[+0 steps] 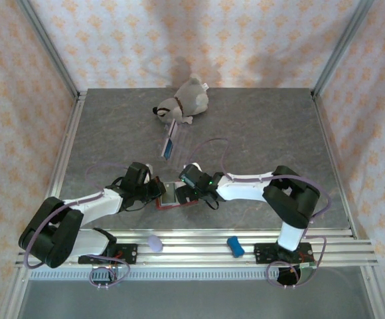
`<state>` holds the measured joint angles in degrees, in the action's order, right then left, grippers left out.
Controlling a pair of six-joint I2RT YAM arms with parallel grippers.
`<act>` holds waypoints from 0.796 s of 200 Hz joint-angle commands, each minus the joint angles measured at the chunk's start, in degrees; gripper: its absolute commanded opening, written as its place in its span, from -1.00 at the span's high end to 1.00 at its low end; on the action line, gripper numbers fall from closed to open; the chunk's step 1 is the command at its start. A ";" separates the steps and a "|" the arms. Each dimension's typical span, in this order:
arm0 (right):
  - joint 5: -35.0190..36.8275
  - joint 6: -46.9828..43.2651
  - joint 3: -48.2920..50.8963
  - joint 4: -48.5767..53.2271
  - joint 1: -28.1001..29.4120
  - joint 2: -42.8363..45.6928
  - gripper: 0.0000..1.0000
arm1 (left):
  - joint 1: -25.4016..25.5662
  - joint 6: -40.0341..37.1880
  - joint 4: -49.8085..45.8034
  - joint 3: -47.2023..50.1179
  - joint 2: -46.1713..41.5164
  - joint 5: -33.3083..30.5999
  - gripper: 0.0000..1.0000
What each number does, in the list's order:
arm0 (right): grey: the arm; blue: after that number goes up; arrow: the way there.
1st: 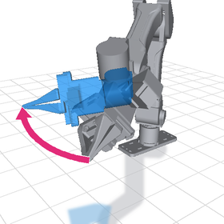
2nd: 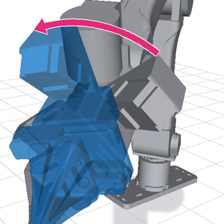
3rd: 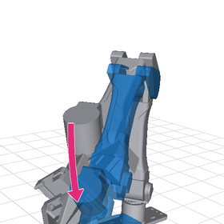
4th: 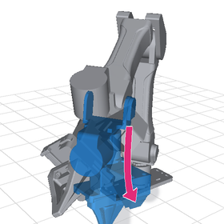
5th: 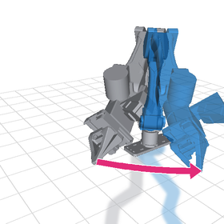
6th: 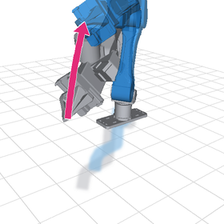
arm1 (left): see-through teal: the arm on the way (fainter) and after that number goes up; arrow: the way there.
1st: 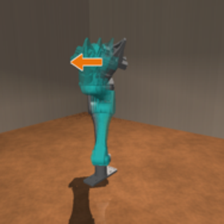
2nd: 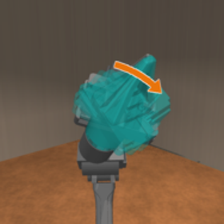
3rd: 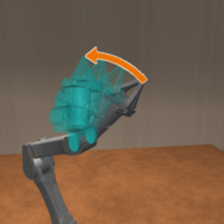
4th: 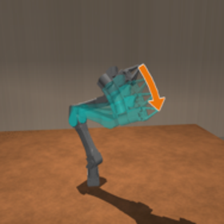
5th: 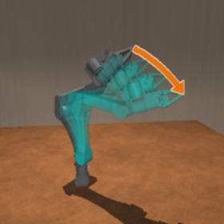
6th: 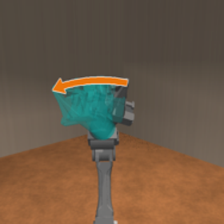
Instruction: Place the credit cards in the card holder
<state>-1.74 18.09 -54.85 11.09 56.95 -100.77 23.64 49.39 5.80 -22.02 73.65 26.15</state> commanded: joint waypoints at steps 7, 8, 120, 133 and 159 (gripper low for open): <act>4.80 1.47 0.70 0.67 -0.04 -2.05 -0.99 | 0.00 -1.52 -3.90 0.01 1.15 -2.85 1.00; 4.98 1.45 0.79 0.68 -0.06 -1.97 -0.99 | 0.00 -1.54 -3.97 -0.01 1.15 -2.90 1.00; -2.29 0.99 -1.17 7.82 -3.17 8.23 -0.98 | -0.93 -5.10 -17.42 -7.13 -11.70 -1.83 0.67; -5.33 0.70 -1.40 8.98 -4.07 8.05 -0.82 | -1.27 -5.59 -20.25 -7.42 -13.90 -2.89 0.50; -8.19 -0.82 -0.79 8.62 -4.65 7.83 -0.50 | -1.36 -5.95 -22.60 -6.31 -16.73 -4.95 0.29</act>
<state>-6.48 18.98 -55.20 17.23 52.56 -93.12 22.81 44.88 -10.76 -28.14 58.87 24.58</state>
